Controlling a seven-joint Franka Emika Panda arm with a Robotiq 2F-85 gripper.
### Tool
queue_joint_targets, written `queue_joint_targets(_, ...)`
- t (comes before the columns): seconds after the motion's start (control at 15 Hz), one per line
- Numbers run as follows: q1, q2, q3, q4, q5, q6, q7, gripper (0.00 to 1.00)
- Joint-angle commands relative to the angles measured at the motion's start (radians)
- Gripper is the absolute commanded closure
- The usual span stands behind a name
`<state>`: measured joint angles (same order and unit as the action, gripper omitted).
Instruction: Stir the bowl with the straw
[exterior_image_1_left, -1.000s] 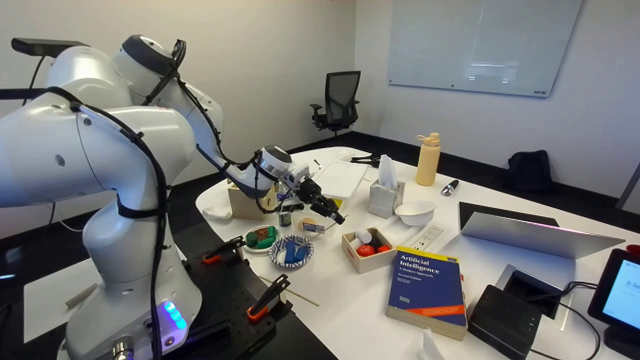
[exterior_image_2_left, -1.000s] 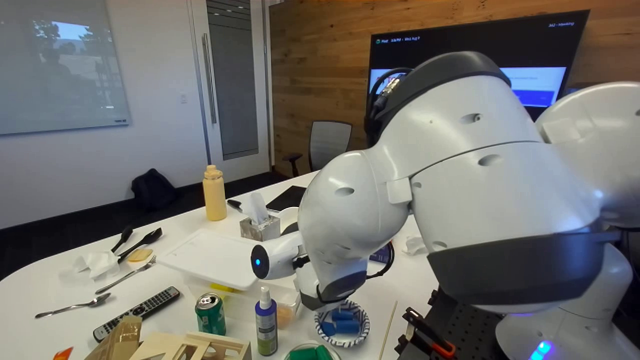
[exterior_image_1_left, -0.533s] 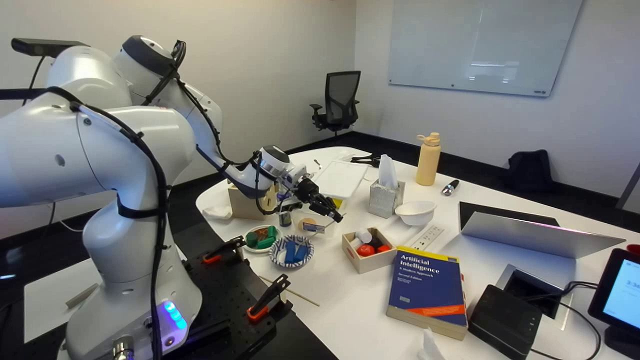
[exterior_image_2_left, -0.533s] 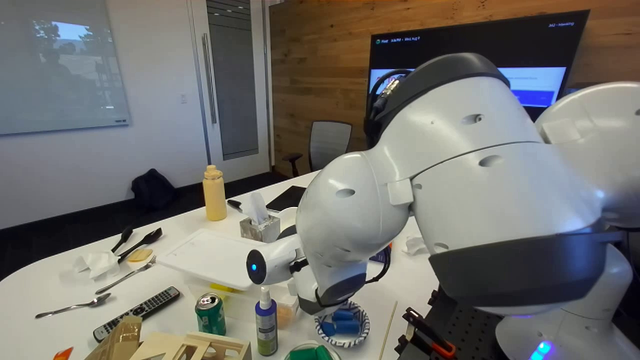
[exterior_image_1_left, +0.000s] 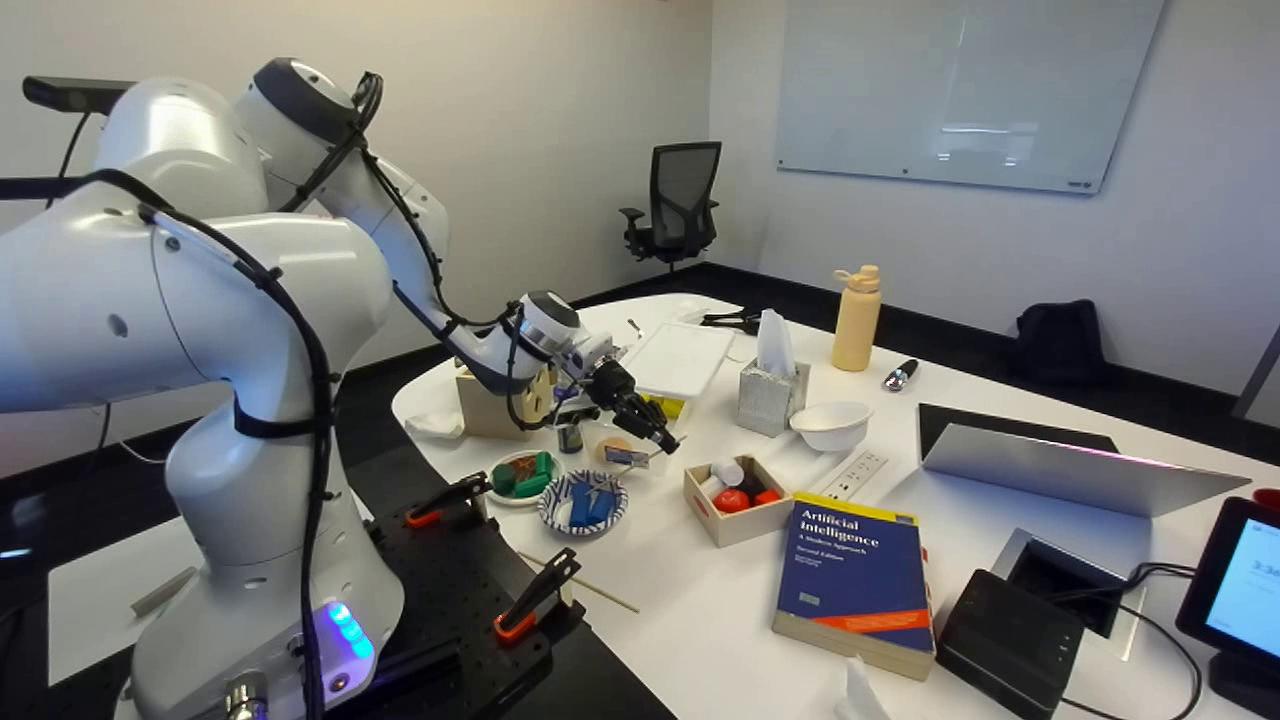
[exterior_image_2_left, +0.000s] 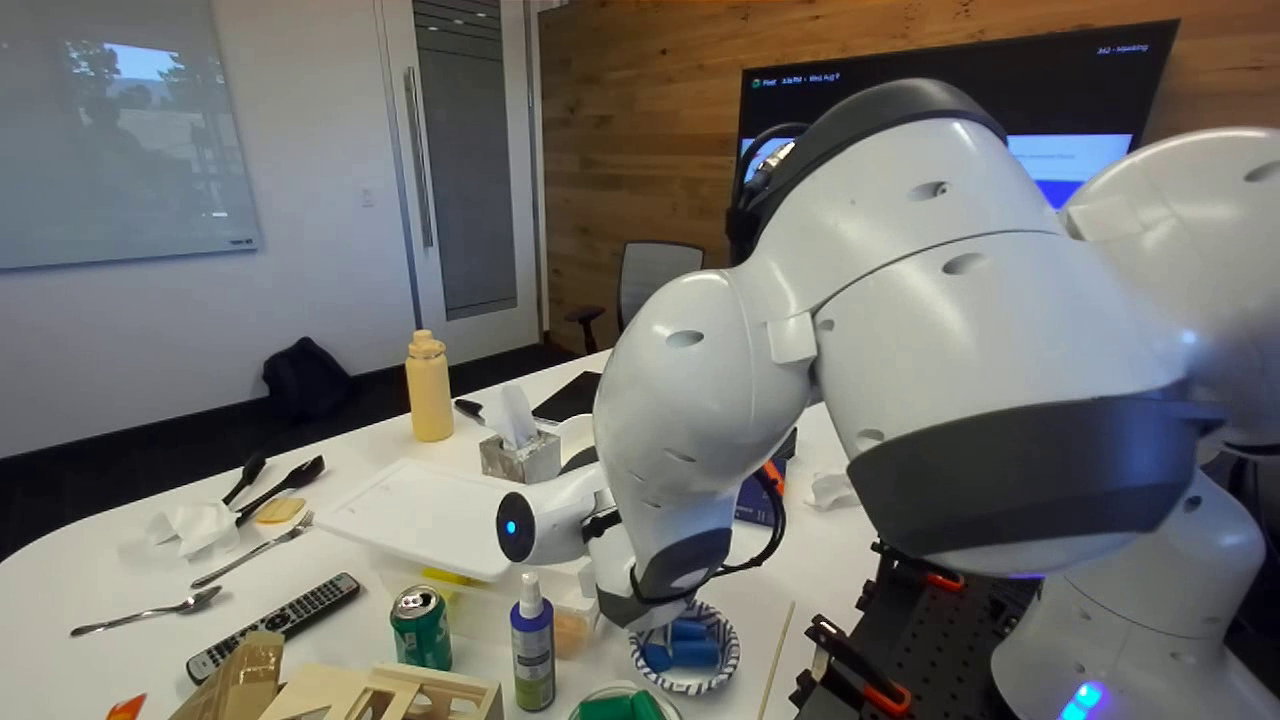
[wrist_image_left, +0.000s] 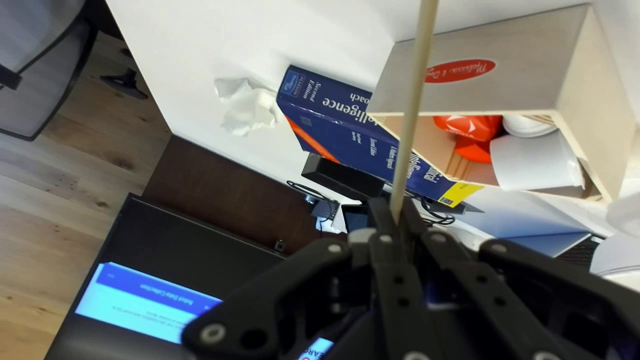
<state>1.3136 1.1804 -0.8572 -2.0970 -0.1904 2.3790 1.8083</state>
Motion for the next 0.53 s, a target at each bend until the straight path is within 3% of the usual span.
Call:
queue_joint_targets(0.0,-0.008,-0.061,0.015,-0.034,-0.049,-0.068,0.014,0.98)
queue_joint_targets(0.47,0.01,-0.025,0.012,-0.025,-0.137,-0.125,0.154,0.98)
